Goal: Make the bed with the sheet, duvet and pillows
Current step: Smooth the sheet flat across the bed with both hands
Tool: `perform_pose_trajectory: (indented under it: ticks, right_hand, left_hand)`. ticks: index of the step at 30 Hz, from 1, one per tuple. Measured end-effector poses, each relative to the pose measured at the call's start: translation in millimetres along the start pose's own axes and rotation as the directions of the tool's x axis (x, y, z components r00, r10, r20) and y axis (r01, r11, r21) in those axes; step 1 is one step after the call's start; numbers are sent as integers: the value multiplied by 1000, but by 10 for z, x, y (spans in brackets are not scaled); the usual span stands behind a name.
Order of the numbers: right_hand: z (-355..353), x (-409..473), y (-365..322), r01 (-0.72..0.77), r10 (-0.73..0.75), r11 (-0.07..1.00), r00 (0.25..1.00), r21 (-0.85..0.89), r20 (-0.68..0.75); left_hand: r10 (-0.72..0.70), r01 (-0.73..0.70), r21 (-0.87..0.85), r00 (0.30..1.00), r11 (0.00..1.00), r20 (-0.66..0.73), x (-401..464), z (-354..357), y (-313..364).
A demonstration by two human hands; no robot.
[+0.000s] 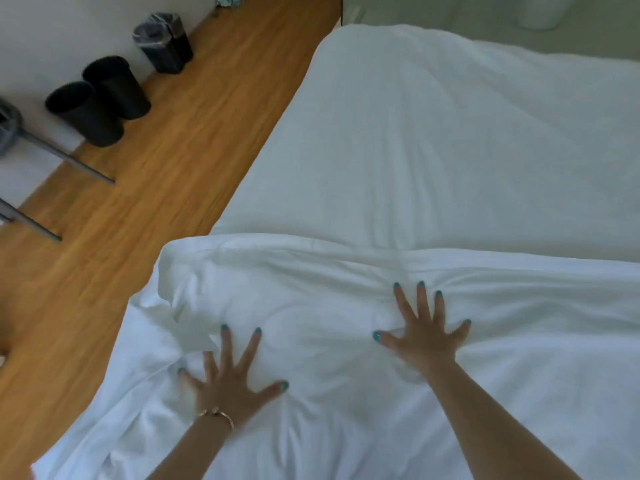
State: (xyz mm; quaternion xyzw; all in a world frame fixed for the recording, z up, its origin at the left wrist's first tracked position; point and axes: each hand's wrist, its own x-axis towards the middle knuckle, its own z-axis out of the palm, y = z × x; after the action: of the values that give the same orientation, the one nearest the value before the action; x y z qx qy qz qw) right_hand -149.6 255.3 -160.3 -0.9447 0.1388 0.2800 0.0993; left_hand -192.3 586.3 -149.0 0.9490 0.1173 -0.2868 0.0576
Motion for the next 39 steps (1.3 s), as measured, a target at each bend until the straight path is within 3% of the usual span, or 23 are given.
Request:
perform_pose_trajectory:
  ticks: [2, 4, 6, 8, 10, 12, 14, 16, 18, 20, 23, 25, 27, 29, 31, 34, 37, 39]
  right_hand:
    - [-140, 141, 95, -31, 30, 999, 1000, -43, -8]
    - [-261, 306, 102, 69, -82, 990, 992, -126, -97]
    - [-403, 565, 23, 244, -268, 952, 956, -185, -116]
    - [-536, 842, -45, 357, -360, 922, 933, -148, 8]
    - [-548, 1008, -4, 366, -367, 930, 922, 32, 121]
    - [-465, 1075, 118, 363, -392, 904, 915, 225, 100]
    - [-467, 1084, 165, 333, -387, 871, 918, 363, 87]
    - [-446, 1116, 169, 357, -394, 886, 916, 296, 75]
    - [-400, 1118, 128, 382, -397, 905, 916, 186, 52]
    - [-361, 1064, 73, 347, -343, 930, 938, 123, -53]
    - [-463, 818, 1, 236, -241, 970, 959, -50, -151]
    - [-592, 670, -32, 173, -224, 945, 961, -276, -165]
    - [-792, 619, -78, 113, -222, 902, 949, -416, -223]
    - [-1048, 675, -119, -8, -133, 934, 920, -358, -368]
    - [-1268, 806, -122, -91, -24, 967, 898, -238, -439]
    - [-1328, 961, -196, -114, 21, 974, 905, -194, -426]
    - [-1153, 904, -377, -114, 76, 992, 898, -62, -433]
    - [-854, 763, -493, -47, 70, 997, 911, 64, -407]
  left_hand:
    - [-86, 86, -10, 984, 996, -155, 282, -320, -66]
    - [-143, 154, 12, 939, 988, -312, 559, -689, -99]
    - [-31, 161, 215, 862, 963, -507, 837, -1028, -128]
    - [71, 92, 337, 894, 937, -442, 1126, -1319, -59]
    - [87, -11, 352, 976, 936, -199, 1374, -1471, 133]
    - [78, -61, 409, 997, 910, -26, 1541, -1488, 331]
    - [30, -38, 452, 999, 891, 25, 1604, -1448, 417]
    - [-50, 22, 465, 998, 885, 48, 1609, -1404, 310]
    - [-119, 82, 474, 992, 877, 48, 1570, -1371, 108]
    - [-102, 95, 472, 995, 877, -11, 1525, -1284, -87]
    - [-4, 37, 318, 994, 947, -105, 1465, -1192, -293]
    - [48, -24, 192, 992, 981, -120, 1425, -1380, -297]
    - [155, -113, 226, 971, 968, -181, 1515, -1822, -179]
    - [272, -214, 245, 933, 946, -235, 1633, -2434, 79]
    - [308, -236, 342, 935, 910, -174, 1684, -2856, 390]
    - [103, -50, 489, 991, 871, -83, 1887, -2778, 535]
    - [-54, 95, 357, 991, 929, -122, 2171, -2316, 265]
    - [101, -73, 169, 981, 983, -165, 2340, -1990, 46]
